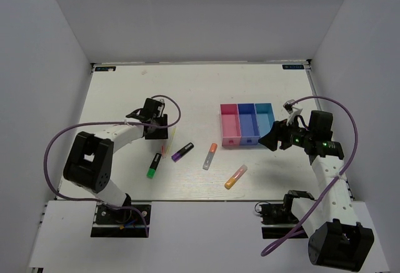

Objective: Sort the stationery into containers
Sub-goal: Pick up the pen from the center of the board.

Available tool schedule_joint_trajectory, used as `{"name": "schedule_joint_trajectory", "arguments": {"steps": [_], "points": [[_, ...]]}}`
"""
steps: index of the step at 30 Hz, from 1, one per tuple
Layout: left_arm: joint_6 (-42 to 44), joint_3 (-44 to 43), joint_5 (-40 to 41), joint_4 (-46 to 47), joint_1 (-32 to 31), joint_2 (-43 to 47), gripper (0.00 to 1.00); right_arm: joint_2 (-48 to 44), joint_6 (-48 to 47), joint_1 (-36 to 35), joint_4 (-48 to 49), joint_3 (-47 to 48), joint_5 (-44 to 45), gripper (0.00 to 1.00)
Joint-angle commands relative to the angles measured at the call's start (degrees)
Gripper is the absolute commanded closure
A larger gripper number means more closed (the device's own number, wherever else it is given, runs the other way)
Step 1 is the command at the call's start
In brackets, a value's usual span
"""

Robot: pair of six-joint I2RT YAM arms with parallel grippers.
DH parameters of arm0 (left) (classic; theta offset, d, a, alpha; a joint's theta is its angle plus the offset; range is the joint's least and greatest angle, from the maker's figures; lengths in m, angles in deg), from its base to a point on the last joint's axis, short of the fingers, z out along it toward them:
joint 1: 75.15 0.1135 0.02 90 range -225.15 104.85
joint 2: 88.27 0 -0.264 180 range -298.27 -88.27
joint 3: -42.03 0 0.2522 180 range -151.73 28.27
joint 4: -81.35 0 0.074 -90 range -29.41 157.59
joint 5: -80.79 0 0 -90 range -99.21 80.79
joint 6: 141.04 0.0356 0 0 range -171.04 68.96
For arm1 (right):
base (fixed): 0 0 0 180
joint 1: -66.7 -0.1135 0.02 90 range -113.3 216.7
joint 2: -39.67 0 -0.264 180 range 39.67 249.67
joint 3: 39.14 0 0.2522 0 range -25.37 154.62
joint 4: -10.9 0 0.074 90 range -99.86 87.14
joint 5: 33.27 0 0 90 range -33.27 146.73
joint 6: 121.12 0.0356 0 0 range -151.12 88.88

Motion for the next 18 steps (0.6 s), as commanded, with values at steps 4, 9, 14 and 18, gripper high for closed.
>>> {"name": "schedule_joint_trajectory", "arguments": {"steps": [4,9,14,18], "points": [[1.54,-2.63,7.53,-0.53,-2.16,-3.53,0.47,0.12,-0.41,0.13,-0.70,2.86,0.02,0.30],[1.19,-2.98,8.16,-1.32,-2.51,-5.20,0.52,0.21,-0.24,0.04,-0.70,2.86,-0.06,0.29],[0.22,-1.31,8.95,-1.23,-2.95,-6.26,0.68,-0.14,-0.15,0.04,-0.52,2.86,-0.06,0.29],[-0.31,-0.17,9.30,-1.58,-2.87,-6.18,0.88,-0.49,-0.06,0.04,-0.61,2.95,-0.06,0.29]]}}
